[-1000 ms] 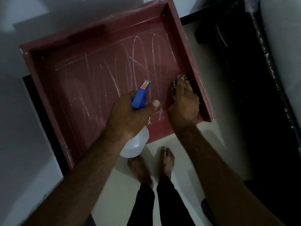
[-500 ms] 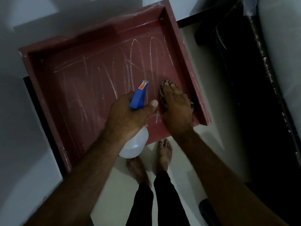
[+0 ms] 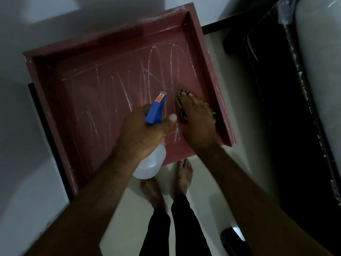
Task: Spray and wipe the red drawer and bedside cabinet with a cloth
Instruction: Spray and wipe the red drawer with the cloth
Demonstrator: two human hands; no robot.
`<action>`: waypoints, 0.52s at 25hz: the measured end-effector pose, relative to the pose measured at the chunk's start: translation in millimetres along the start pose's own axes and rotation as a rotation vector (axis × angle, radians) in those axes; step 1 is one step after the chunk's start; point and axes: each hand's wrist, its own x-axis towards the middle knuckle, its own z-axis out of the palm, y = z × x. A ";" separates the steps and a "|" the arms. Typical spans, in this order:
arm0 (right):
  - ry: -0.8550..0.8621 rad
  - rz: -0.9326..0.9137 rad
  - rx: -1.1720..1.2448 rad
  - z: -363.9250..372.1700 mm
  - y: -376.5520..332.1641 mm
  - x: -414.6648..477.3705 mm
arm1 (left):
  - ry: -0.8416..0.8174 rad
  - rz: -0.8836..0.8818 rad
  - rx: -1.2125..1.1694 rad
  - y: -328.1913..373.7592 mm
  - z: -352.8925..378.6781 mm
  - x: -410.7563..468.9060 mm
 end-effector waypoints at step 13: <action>-0.034 -0.044 0.040 -5.0 4.2 3.0 | 0.025 0.006 0.045 5.8 -4.8 14.1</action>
